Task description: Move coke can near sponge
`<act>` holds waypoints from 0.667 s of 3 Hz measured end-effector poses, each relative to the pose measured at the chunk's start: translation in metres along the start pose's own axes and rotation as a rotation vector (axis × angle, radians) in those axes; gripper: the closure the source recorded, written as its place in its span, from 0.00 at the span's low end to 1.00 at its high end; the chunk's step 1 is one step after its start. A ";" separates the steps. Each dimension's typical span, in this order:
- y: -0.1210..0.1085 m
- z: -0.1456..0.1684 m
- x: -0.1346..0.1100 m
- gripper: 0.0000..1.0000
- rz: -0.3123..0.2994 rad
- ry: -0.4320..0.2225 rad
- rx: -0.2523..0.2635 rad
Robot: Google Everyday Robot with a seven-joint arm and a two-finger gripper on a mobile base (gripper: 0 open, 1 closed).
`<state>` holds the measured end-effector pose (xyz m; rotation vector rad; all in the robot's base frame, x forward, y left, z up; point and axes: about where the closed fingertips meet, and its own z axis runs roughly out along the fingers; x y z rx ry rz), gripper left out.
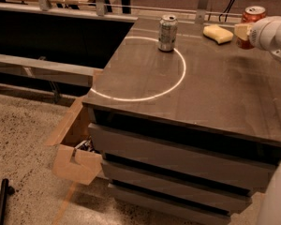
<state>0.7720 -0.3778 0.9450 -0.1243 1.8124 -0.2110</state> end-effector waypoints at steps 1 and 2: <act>0.006 0.007 0.001 1.00 0.018 -0.008 -0.022; 0.009 0.018 0.008 1.00 0.011 -0.024 -0.023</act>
Offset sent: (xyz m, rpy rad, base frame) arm 0.0272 0.0075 -0.0342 0.0095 -0.0460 0.0345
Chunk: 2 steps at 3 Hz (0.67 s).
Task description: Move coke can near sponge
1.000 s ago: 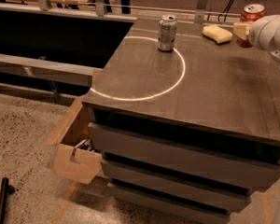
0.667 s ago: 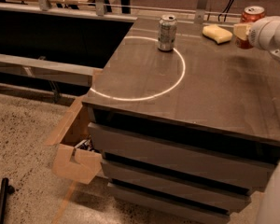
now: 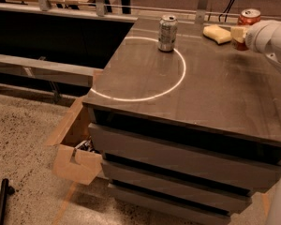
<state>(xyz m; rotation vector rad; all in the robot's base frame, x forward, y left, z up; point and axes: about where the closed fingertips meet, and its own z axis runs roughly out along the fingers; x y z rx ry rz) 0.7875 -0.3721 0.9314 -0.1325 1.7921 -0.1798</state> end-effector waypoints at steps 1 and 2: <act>-0.003 0.015 0.011 1.00 -0.010 -0.008 0.026; -0.010 0.028 0.015 1.00 -0.006 -0.021 0.055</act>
Offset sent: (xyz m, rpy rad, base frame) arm 0.0367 -0.0278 -0.0253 -0.0228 -0.0569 -0.0859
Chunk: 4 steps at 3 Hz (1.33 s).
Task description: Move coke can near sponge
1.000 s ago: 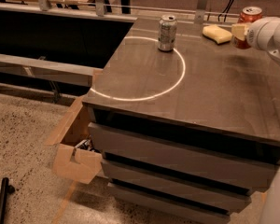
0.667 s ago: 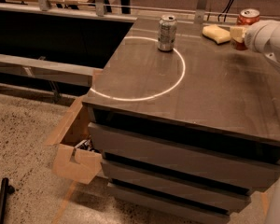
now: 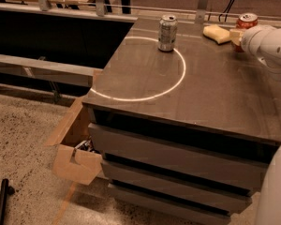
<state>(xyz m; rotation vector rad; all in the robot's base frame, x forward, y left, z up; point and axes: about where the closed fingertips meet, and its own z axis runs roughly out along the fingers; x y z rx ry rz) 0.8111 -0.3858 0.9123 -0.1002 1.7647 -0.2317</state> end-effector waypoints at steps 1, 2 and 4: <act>-0.004 0.011 0.001 0.85 0.043 -0.013 0.021; 0.008 0.020 0.008 0.62 0.080 0.014 0.008; 0.006 0.019 0.027 0.07 0.055 0.083 0.009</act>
Offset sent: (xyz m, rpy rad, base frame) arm 0.0227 -0.0085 -0.0206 0.0925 0.0664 -0.0631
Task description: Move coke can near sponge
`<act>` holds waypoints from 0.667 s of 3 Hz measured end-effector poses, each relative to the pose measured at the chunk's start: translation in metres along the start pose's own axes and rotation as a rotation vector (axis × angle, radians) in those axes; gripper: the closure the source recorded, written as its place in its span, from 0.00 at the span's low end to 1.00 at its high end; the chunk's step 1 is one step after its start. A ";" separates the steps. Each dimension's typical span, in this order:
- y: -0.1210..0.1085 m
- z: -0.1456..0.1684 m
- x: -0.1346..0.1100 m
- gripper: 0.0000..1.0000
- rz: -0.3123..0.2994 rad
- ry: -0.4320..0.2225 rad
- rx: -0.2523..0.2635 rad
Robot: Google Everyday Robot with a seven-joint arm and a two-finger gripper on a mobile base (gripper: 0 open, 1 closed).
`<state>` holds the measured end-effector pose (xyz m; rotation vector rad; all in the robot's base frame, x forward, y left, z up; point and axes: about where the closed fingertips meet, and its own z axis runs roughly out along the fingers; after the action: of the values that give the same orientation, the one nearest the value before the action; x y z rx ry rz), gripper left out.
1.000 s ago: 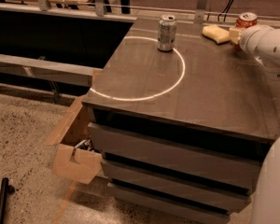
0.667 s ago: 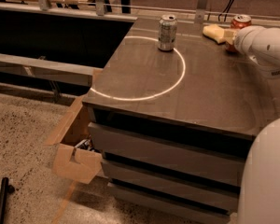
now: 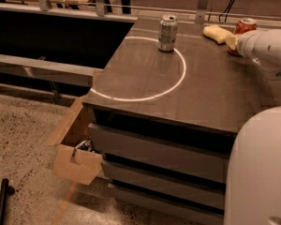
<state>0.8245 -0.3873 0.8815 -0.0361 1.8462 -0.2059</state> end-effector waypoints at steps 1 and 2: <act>0.000 -0.001 0.002 0.00 -0.004 0.005 0.000; -0.004 -0.014 0.002 0.00 -0.007 0.018 -0.013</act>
Offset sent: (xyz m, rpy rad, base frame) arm -0.0367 -0.0100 0.0107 0.0009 0.0423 0.0243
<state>0.8105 -0.3901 0.8838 -0.0500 1.8656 -0.1995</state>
